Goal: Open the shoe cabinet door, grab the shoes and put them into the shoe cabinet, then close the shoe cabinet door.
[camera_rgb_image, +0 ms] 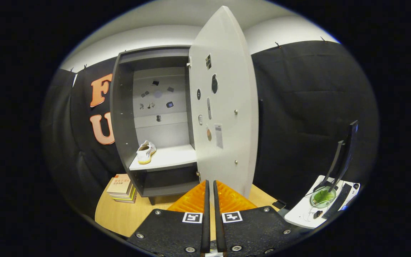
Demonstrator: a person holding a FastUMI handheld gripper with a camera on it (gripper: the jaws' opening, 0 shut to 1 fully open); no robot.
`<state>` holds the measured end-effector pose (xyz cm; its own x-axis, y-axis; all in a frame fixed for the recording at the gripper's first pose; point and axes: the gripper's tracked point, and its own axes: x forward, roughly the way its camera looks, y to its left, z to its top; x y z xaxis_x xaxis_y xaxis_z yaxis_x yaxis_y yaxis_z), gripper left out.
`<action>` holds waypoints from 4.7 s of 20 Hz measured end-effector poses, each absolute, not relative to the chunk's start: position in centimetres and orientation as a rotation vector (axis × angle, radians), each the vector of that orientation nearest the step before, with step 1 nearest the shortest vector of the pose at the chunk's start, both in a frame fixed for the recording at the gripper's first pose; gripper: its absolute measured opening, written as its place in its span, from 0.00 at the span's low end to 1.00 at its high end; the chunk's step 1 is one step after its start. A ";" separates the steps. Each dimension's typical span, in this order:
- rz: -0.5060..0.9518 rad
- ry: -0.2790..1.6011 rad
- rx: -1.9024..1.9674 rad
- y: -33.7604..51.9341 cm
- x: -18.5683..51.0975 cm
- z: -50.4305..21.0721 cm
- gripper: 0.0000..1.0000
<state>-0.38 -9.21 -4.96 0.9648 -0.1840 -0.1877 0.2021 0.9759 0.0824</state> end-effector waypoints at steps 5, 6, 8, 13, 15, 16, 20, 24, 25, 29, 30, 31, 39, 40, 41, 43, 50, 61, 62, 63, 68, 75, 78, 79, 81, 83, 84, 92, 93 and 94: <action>-0.086 0.323 0.084 -3.9 0.8 -11.8 0.08; -0.071 0.359 0.068 -3.2 0.9 -13.4 0.09; -0.021 0.429 0.070 -0.9 1.4 -16.8 0.10; 0.056 0.576 0.023 2.4 3.0 -25.4 0.14; 0.086 0.634 0.004 3.6 3.8 -28.7 0.14; 0.103 0.665 0.004 4.1 3.9 -30.2 0.16; 0.141 0.763 -0.023 4.9 5.1 -35.2 0.16; 0.167 0.838 -0.039 5.1 7.0 -39.4 0.16; 0.168 0.853 -0.046 4.9 7.4 -40.3 0.17; 0.188 0.906 -0.046 4.9 8.7 -42.6 0.17; 0.196 0.915 -0.039 5.1 9.1 -43.0 0.16; 0.206 0.920 -0.030 5.5 9.6 -43.3 0.16; 0.161 0.889 0.070 6.3 14.0 -45.8 0.11; 0.156 0.887 0.082 6.2 14.1 -45.8 0.09; 0.154 0.878 0.090 6.1 14.1 -45.7 0.05; 0.154 0.878 0.114 6.1 14.1 -45.5 0.00; 0.134 0.810 0.096 3.6 13.9 -40.8 0.00; 0.194 0.545 0.022 2.8 14.7 -22.7 0.00; 0.206 0.517 0.013 3.0 15.0 -20.8 0.00; 0.213 0.487 0.004 3.1 15.6 -18.8 0.00; 0.237 0.359 -0.045 3.8 21.4 -11.5 0.00; 0.262 0.305 -0.109 5.0 32.1 -6.9 0.00; 0.258 0.318 -0.136 5.3 37.1 -6.5 0.00; 0.257 0.325 -0.146 5.3 38.6 -6.6 0.00; 0.261 0.345 -0.150 5.5 41.2 -7.0 0.00; 0.265 0.364 -0.162 5.9 43.6 -7.7 0.00; 0.263 0.376 -0.173 5.8 44.5 -8.1 0.00; 0.244 0.446 -0.176 6.0 47.6 -10.7 0.00; 0.233 0.441 -0.178 6.0 47.5 -10.6 0.00; 0.223 0.436 -0.174 6.2 47.4 -10.6 0.02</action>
<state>47.43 6.21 -10.65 0.8829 0.1762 -0.4353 -0.2501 0.9609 -0.1184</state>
